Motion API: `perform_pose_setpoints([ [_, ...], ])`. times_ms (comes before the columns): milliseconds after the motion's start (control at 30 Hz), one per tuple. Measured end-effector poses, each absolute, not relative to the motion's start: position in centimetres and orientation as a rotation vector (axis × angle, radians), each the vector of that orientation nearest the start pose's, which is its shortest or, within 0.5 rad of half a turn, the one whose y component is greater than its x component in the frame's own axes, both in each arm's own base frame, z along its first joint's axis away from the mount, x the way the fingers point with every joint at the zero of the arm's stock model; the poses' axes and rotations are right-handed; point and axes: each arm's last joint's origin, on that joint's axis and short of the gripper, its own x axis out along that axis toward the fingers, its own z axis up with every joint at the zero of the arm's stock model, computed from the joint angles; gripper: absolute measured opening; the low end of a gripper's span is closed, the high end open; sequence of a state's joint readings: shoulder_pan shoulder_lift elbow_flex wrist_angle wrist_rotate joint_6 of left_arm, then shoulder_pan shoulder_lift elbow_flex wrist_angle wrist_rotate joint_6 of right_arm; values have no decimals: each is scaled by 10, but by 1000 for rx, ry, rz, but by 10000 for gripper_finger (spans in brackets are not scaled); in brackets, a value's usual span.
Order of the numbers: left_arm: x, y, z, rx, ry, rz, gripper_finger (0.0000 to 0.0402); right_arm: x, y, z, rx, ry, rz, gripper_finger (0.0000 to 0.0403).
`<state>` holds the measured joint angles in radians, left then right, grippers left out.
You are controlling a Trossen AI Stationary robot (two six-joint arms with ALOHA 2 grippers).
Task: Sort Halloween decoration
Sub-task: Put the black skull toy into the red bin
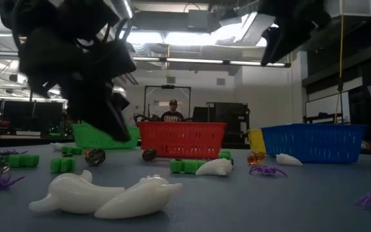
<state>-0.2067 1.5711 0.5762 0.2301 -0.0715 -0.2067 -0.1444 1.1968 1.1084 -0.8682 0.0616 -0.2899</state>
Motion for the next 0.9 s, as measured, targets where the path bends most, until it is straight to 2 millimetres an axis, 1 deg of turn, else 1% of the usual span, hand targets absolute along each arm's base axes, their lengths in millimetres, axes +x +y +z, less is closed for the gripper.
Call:
perform_pose_setpoints([
  [133, 270, -48, 143, -101, 680, -9, 58, 214, -33, 296, -242, 915, -77, 216],
  [233, 274, -43, 155, -113, 577, 25, 58, 208, -34, 288, -263, 900, -119, 216],
  [333, 279, -39, 166, -128, 459, 60, 58, 206, -35, 282, -313, 907, -161, 216],
  [433, 283, -32, 173, -131, 375, 141, 58, 205, -37, 281, -359, 926, -215, 216],
  [600, 285, -20, 177, -128, 318, 270, 58, 209, -38, 282, -376, 900, -229, 216],
  [900, 287, -6, 179, -140, 290, 321, 63, 209, -38, 283, -392, 893, -215, 216],
])
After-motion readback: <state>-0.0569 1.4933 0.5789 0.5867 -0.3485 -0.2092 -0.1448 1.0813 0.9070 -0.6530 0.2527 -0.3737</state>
